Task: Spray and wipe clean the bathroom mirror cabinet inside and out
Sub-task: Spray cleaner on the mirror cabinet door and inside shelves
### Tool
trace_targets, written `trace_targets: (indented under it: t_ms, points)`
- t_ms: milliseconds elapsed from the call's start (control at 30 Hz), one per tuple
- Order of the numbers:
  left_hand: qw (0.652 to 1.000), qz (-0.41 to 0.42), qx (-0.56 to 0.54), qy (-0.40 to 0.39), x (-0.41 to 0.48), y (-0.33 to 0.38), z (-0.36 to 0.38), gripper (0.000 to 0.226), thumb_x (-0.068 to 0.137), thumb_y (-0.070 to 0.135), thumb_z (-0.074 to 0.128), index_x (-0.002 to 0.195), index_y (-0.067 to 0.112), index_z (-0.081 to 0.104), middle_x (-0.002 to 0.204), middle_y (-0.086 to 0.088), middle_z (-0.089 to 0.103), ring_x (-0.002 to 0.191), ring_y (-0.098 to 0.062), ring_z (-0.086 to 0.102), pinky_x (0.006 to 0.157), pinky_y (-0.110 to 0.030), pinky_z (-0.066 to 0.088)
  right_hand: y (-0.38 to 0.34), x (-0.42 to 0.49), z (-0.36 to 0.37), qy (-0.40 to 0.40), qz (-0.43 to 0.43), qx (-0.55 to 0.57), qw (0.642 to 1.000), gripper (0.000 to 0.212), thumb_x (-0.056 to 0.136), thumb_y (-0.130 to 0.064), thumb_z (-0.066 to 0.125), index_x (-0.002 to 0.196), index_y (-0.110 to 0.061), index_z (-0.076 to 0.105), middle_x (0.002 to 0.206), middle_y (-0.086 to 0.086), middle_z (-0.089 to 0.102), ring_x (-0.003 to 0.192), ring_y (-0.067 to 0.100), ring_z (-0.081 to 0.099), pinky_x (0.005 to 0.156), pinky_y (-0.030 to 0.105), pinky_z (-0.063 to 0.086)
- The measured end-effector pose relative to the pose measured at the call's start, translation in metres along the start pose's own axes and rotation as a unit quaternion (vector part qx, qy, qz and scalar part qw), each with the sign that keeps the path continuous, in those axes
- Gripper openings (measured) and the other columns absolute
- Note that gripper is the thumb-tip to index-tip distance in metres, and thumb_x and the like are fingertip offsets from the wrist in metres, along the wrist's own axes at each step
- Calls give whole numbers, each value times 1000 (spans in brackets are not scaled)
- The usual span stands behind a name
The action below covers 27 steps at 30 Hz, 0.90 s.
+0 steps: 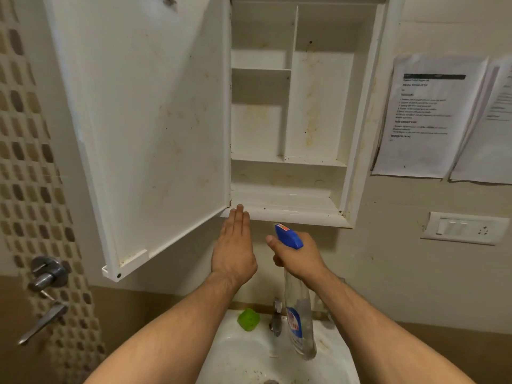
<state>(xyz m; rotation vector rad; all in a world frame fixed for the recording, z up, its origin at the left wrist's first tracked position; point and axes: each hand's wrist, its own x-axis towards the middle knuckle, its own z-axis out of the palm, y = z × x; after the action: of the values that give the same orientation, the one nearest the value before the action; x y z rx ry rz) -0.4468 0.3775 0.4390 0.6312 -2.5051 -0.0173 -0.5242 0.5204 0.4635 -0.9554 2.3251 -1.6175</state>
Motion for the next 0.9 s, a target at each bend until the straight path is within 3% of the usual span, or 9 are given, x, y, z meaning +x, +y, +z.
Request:
trace_targets:
  t_ms: [133,233,333,433,500,600,700,800,900]
  points:
    - [999,-42,-3,21,-9,-19,-9,91,85,8,44,159,9,-9,166,-8,-20,154,-21,-15,127,-36,6,-26,7,7,-49,-40,62,996,23,95,-35,72,93,-12,69,91,14,72,91,32,71,85,41,63]
    - [998,-47,-37,37,-10,-30,-20,91,85,5,45,160,15,-6,167,0,-18,155,-16,-7,124,-29,12,-61,19,7,-54,-90,106,989,16,92,-32,75,99,-19,69,94,6,73,91,23,71,84,35,61]
    - [995,-65,-45,52,-3,-28,-46,87,87,11,46,160,20,1,168,7,-8,153,-14,17,115,-29,34,-108,38,-1,-67,-122,154,978,22,89,-32,79,105,-21,69,101,0,74,94,16,72,79,26,55]
    - [992,-84,-41,80,9,-23,-83,78,87,26,39,159,20,11,169,5,7,146,-16,35,108,-35,43,-155,55,-11,-75,-163,185,966,23,90,-30,79,103,-13,71,99,8,75,91,21,72,80,29,60]
    - [990,-61,-5,124,22,-17,-118,78,86,24,41,159,15,15,169,-1,11,150,-17,28,114,-33,36,-185,63,-23,-99,-191,194,957,23,91,-31,78,101,-11,72,95,7,75,87,19,73,79,30,62]
    - [975,-24,113,192,50,-12,-177,80,84,13,45,158,3,17,167,-14,10,154,-26,15,125,-37,19,-221,74,-35,-85,-223,210,948,31,92,-36,75,90,-5,70,73,3,70,69,14,68,72,34,61]
    - [951,-51,221,211,70,0,-231,81,85,19,40,158,2,9,168,-16,4,155,-30,5,126,-43,13,-242,79,-47,-66,-212,247,943,32,91,-38,73,77,-11,63,59,3,58,51,15,59,64,37,59]
    - [932,-90,277,213,81,9,-264,81,88,19,40,159,5,3,168,-14,-2,156,-27,-2,126,-43,10,-248,80,-59,-90,-222,262,935,31,89,-36,74,75,-13,59,60,4,56,51,18,59,65,39,59]
    - [919,-130,311,203,77,17,-283,82,89,19,41,159,7,1,168,-14,-5,155,-27,-5,126,-43,6,-249,75,-70,-140,-266,234,925,27,91,-31,76,84,-6,69,72,7,70,66,20,70,77,39,64]
